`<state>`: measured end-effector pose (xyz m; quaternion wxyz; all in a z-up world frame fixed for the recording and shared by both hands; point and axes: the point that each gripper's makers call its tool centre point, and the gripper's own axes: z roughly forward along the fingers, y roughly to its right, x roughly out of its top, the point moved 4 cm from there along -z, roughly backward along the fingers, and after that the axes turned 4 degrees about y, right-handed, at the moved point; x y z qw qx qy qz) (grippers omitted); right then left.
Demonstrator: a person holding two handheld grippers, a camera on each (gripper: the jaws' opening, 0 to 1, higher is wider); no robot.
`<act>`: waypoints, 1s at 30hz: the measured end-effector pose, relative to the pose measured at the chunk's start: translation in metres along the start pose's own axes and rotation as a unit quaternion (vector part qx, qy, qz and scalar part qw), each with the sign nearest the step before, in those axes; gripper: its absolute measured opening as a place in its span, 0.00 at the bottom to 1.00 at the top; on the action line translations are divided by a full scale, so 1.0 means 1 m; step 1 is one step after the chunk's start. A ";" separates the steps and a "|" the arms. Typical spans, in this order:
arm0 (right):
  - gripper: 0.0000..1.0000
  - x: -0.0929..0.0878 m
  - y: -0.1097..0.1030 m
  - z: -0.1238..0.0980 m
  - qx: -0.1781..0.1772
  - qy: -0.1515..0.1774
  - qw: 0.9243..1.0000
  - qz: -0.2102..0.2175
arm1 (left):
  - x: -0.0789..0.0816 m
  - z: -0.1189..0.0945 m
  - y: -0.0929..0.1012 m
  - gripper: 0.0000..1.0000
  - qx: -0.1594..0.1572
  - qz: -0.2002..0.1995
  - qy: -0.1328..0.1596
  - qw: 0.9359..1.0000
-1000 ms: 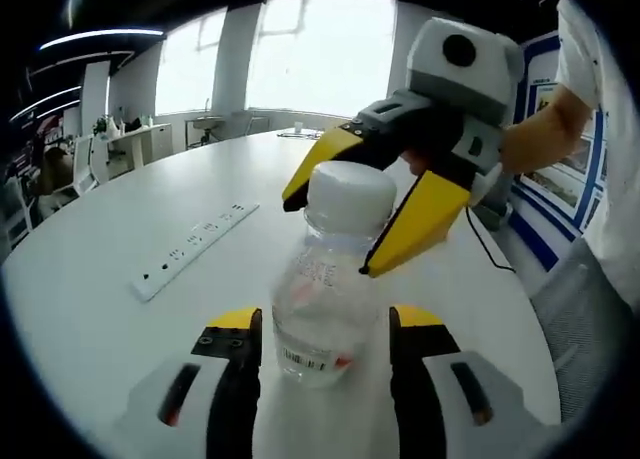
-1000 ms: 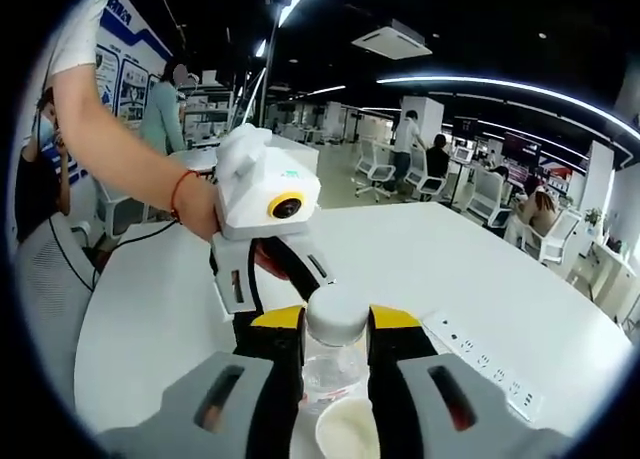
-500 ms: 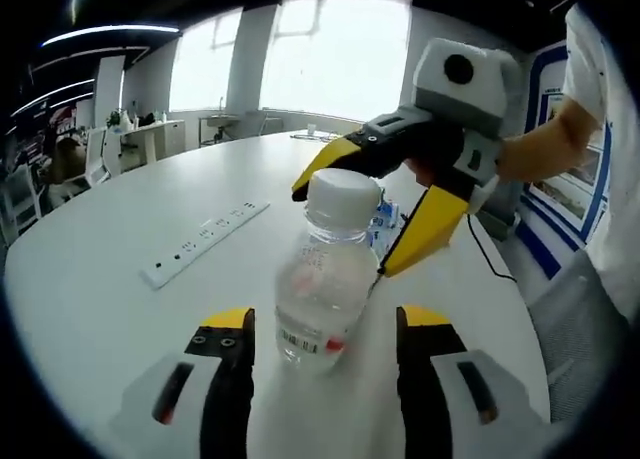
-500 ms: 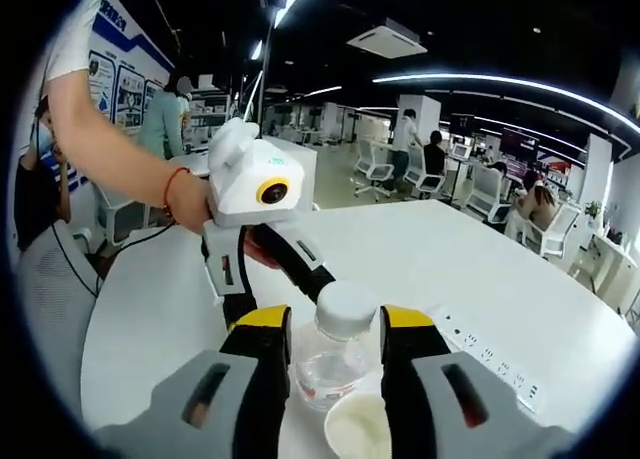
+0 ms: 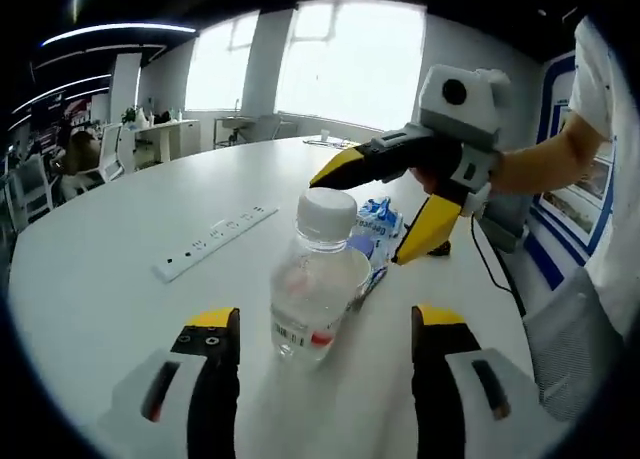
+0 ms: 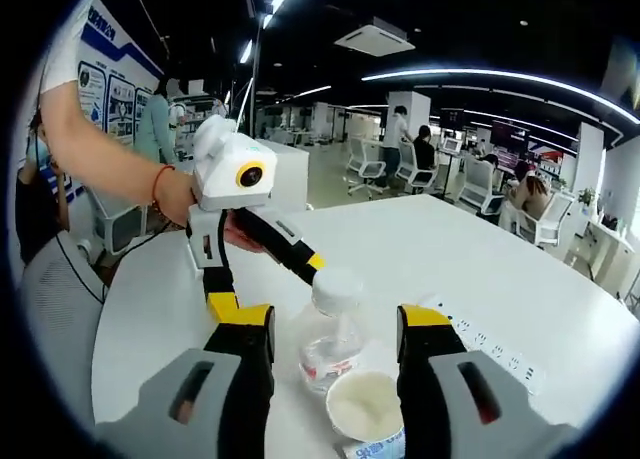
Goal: Arrange the tabletop items into an orderly group along one side of the table until the central work area is clear of visible clutter.
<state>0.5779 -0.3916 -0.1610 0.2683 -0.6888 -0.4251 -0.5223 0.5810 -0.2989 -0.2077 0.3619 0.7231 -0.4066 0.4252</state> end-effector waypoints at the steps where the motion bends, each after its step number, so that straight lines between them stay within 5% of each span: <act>1: 0.51 -0.001 0.001 -0.004 -0.003 0.000 1.000 0.001 | 0.001 -0.002 0.002 0.73 0.002 -0.001 0.001 1.000; 18: 0.70 -0.007 0.014 -0.070 -0.049 0.000 0.998 0.028 | 0.020 -0.022 0.034 0.89 0.033 -0.010 0.011 0.999; 30: 0.74 -0.011 0.014 -0.122 -0.078 -0.002 0.996 0.033 | 0.034 -0.038 0.064 0.93 0.052 -0.014 0.022 0.998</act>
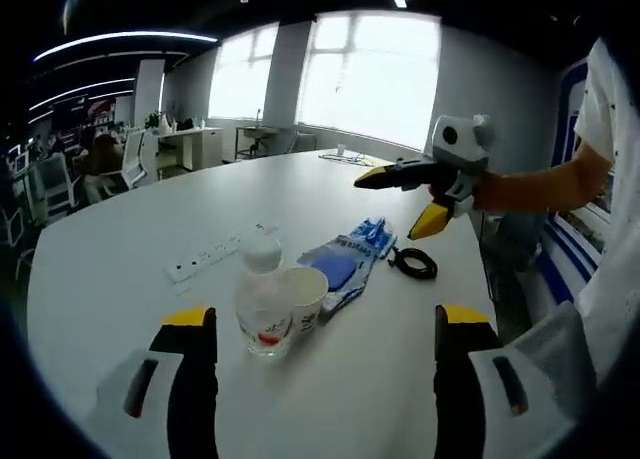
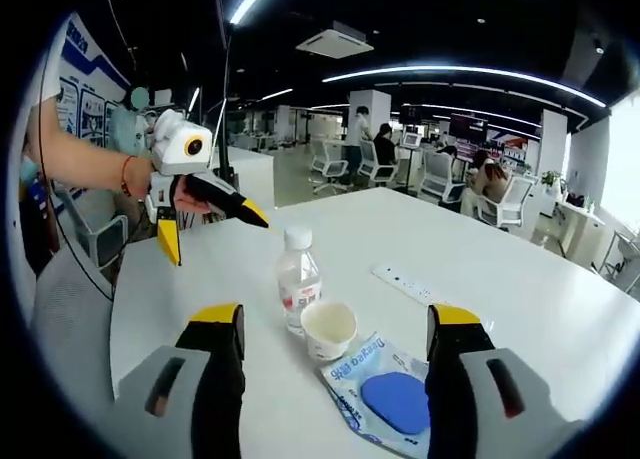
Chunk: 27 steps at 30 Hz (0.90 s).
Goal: Arrange the tabletop items into an orderly group along one side of the table until the central work area is clear of visible clutter.
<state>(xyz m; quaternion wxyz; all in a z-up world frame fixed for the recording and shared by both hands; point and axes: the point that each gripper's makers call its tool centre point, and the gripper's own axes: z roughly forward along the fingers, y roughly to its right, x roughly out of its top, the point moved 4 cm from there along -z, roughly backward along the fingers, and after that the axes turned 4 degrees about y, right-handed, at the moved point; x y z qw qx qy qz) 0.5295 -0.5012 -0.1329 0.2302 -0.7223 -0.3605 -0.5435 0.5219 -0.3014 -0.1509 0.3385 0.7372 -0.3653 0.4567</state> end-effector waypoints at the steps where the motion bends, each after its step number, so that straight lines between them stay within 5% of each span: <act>1: 0.74 0.000 0.001 -0.006 -0.003 0.000 1.000 0.001 | 0.001 -0.002 0.003 0.93 0.001 0.001 0.000 1.000; 14: 0.76 -0.003 0.003 -0.064 -0.028 0.001 1.000 0.003 | 0.014 -0.017 0.035 0.93 0.019 0.007 0.009 1.000; 27: 0.78 -0.031 0.007 -0.135 -0.063 -0.017 0.998 0.019 | 0.011 -0.019 0.074 0.94 0.024 -0.002 0.017 1.000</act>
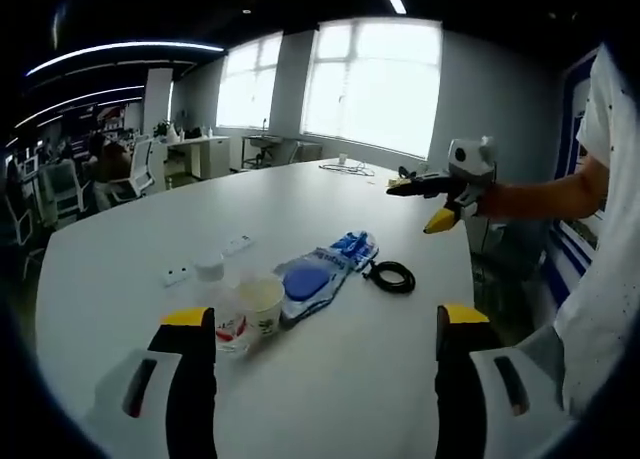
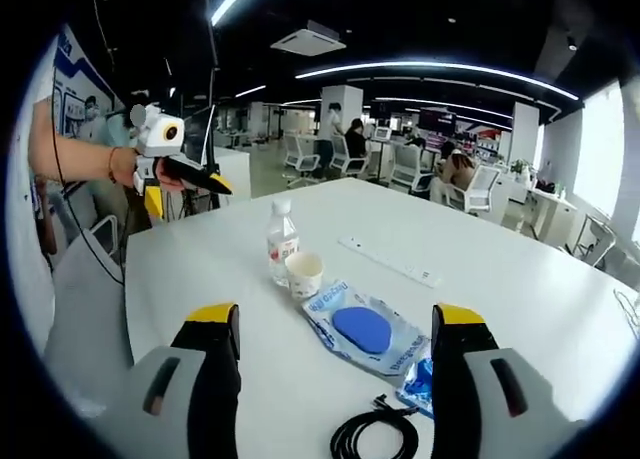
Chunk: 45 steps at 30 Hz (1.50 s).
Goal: Arrange the tabletop items into an orderly group along one side of the table until the central work area is clear of visible clutter.
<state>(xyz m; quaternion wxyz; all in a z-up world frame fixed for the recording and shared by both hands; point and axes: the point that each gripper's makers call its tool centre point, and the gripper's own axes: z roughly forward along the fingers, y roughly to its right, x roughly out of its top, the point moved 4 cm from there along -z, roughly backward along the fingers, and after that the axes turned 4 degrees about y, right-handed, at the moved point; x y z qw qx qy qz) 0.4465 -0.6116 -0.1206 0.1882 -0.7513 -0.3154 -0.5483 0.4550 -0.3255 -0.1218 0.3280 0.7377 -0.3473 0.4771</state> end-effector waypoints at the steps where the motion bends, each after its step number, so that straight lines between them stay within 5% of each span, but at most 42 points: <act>1: 0.78 -0.003 0.000 -0.005 -0.003 -0.003 1.000 0.002 | -0.001 -0.001 0.003 0.94 -0.001 -0.002 0.001 1.000; 17: 0.80 -0.067 -0.007 -0.074 -0.030 -0.056 0.997 0.049 | -0.032 -0.011 0.032 0.94 0.013 -0.026 -0.019 0.999; 45: 0.87 -0.106 -0.017 -0.096 -0.020 -0.104 0.992 0.069 | -0.070 -0.011 0.055 0.94 0.024 -0.065 -0.048 0.996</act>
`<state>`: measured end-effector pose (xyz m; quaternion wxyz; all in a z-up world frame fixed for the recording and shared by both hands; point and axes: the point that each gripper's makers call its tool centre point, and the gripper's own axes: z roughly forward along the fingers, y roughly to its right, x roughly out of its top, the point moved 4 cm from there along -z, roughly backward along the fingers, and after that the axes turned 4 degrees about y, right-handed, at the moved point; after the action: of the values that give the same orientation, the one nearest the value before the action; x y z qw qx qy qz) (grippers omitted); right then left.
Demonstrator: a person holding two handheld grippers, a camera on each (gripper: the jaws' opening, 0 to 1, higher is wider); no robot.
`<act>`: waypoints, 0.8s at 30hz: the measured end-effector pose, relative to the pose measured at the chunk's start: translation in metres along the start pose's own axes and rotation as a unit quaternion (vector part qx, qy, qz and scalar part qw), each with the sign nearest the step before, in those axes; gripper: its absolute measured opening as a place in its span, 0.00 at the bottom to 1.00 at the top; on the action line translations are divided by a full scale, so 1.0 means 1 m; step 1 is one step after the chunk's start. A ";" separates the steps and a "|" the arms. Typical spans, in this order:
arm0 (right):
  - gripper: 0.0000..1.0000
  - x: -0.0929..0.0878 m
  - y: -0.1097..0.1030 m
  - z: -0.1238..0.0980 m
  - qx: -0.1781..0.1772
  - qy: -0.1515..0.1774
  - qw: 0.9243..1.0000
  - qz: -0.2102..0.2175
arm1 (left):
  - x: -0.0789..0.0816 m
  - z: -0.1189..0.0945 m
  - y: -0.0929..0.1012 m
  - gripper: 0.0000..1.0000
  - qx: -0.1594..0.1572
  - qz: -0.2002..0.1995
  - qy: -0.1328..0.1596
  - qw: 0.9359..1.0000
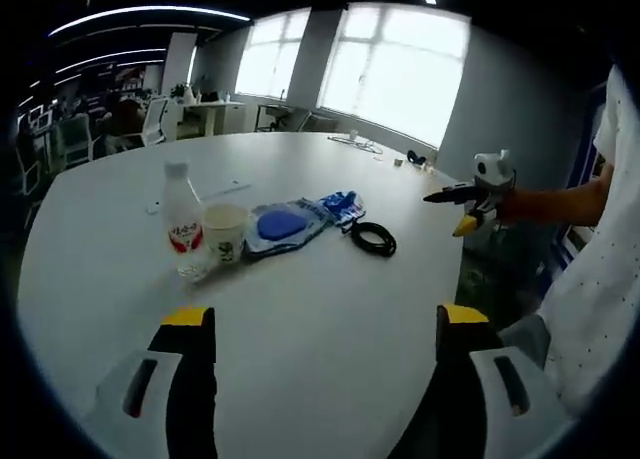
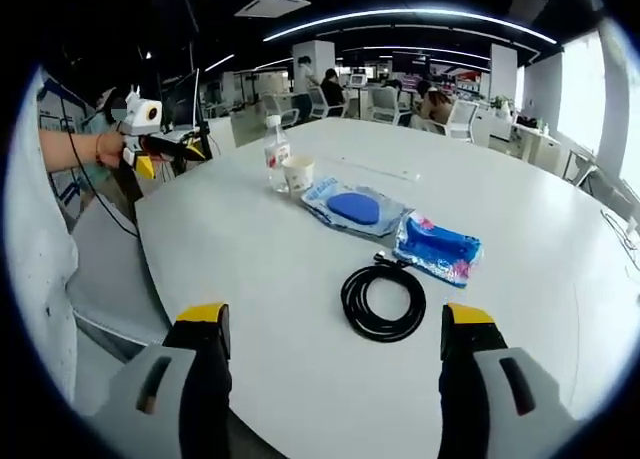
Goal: Arrange the tabletop items into an orderly group along one side of the table until the central work area is clear of visible clutter.
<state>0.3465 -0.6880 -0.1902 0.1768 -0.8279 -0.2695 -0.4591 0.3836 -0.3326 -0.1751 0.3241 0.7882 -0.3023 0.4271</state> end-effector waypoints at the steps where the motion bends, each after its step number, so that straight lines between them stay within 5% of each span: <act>1: 0.87 0.000 0.000 0.000 0.000 0.000 1.000 -0.001 | 0.000 0.000 0.000 0.94 0.000 0.000 0.000 1.000; 24: 0.86 0.001 0.000 0.002 0.003 0.000 1.000 -0.003 | -0.003 0.000 0.001 0.93 0.002 -0.006 0.002 1.000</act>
<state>0.3483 -0.6863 -0.1900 0.1772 -0.8266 -0.2735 -0.4588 0.3812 -0.3328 -0.1772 0.3258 0.7897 -0.2958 0.4275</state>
